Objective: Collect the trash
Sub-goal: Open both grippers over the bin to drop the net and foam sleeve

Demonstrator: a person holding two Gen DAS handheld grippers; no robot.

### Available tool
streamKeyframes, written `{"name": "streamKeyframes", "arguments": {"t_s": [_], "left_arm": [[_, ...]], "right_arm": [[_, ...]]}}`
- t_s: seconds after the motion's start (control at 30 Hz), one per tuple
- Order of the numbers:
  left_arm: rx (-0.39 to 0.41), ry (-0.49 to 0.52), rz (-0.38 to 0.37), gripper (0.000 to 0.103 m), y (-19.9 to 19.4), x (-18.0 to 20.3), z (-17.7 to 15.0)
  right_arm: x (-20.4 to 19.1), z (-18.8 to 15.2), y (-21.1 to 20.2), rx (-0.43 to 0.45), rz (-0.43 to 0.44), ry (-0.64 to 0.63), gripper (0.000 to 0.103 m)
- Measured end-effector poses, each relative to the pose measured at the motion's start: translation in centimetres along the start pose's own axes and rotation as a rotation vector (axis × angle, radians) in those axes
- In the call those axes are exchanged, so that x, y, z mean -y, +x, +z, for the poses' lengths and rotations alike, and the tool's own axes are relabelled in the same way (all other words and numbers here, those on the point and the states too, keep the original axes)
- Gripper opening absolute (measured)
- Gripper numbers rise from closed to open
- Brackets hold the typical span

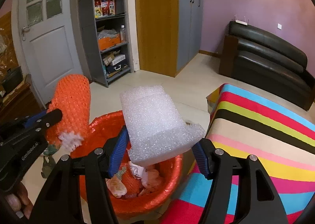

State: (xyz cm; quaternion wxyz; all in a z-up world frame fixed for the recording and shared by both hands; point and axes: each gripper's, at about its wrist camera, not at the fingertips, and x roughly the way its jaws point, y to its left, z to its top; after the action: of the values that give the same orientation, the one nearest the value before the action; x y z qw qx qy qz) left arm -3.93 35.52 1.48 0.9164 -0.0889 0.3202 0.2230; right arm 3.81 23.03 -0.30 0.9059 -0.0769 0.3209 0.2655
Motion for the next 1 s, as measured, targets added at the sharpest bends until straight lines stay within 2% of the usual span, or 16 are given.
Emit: {"name": "streamKeyframes", "arguments": {"t_s": [0.1,0.2,0.23,0.3,0.47,1.0], "left_arm": [[-0.007,-0.003,0.004,0.019,0.3,-0.2,-0.1],[-0.012,-0.007,0.001,0.023,0.5,-0.2,0.0],[-0.013,-0.009,0.002,0.025,0.6,-0.2,0.1],[-0.016,-0.016,-0.002,0.039,0.7,0.0,0.2],[-0.02,-0.016,0.001,0.044,0.7,0.2,0.1],[-0.041,-0.019,-0.008,0.044,1.0,0.4,0.0]], "right_arm": [[-0.2,0.0,0.3,-0.005,0.012,-0.004,0.062],[-0.1,-0.1,0.4,-0.005,0.014,-0.001,0.074],[-0.1,-0.1,0.5,-0.005,0.013,-0.003,0.074],[0.0,-0.1,0.5,-0.008,0.011,-0.004,0.074],[0.5,-0.3,0.6,-0.015,-0.004,0.004,0.074],[2.2,-1.1,-0.4,-0.018,-0.015,0.023,0.074]]}}
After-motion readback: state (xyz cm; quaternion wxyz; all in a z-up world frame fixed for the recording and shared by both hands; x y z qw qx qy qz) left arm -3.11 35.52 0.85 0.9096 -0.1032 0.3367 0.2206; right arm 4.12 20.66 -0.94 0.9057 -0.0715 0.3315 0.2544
